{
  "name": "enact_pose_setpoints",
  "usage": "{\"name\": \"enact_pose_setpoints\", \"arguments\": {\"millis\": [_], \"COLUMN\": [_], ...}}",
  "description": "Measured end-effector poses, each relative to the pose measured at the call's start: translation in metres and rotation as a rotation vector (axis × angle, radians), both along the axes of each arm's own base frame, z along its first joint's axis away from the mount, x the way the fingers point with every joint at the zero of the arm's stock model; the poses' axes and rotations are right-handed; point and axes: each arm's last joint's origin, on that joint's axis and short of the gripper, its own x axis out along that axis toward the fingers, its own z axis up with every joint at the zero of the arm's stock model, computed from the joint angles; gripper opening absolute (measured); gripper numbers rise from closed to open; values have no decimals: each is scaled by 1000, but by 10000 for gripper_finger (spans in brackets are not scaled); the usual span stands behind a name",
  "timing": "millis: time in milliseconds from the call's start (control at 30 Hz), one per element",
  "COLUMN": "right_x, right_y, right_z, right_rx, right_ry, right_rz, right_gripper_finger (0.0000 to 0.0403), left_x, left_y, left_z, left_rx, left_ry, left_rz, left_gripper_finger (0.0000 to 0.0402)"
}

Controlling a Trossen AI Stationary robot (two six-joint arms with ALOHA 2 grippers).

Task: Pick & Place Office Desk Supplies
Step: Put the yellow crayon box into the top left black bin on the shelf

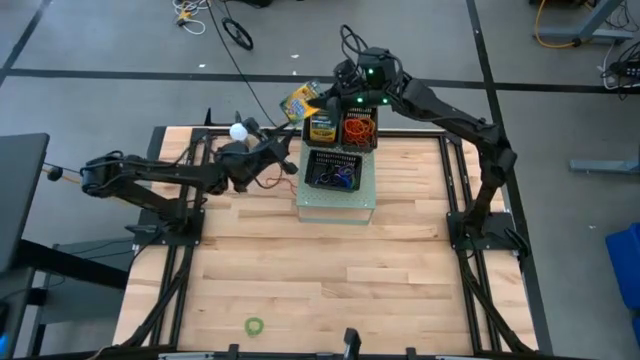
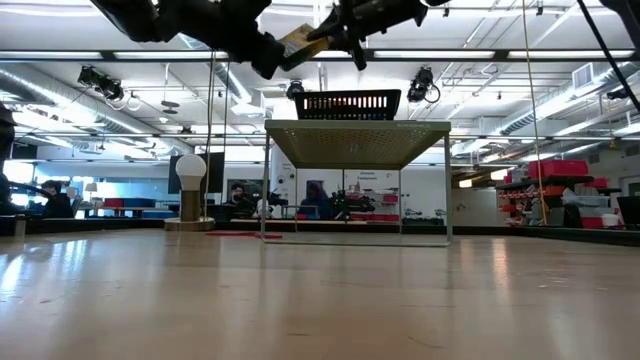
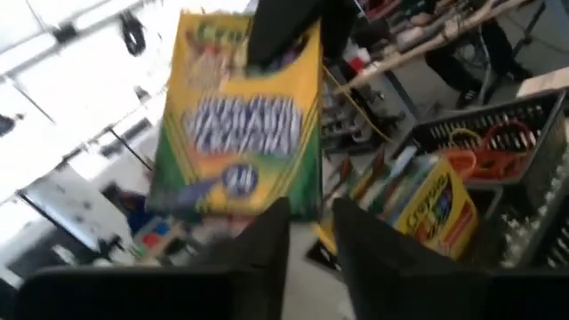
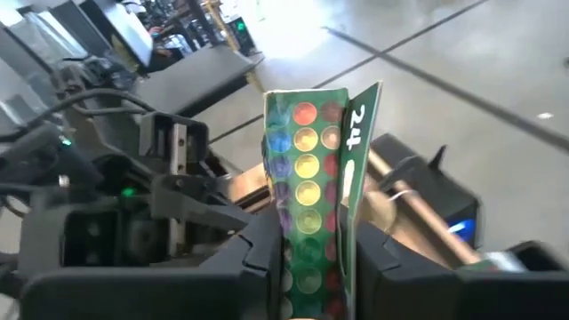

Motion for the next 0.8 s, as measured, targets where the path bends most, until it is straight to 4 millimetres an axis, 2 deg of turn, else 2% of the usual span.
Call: {"name": "enact_pose_setpoints", "arguments": {"millis": [67,200,300,433,567,800], "right_x": [-5,-22,-40,-57,-61,-56], "right_y": [-8,-27,-43,-66,-88,-95], "right_z": [0,10,19,24,3,-19], "right_rx": [-30,-131,-235,-334,-283,-309], "right_ry": [3,42,108,156,208,287], "right_rz": [-14,-54,-108,-137,-52,46], "right_gripper_finger": [71,79,81,74,73,74], "left_x": [-7,-31,-49,-59,-60,-51], "left_y": [5,23,37,49,55,62], "left_z": [1,5,11,15,12,1], "left_rx": [-61,-268,-391,-453,-488,-514], "left_ry": [-10,-62,-128,-165,-166,-120], "left_rz": [-35,-218,-353,-502,-543,-529], "left_gripper_finger": [119,163,175,176,174,173]}}
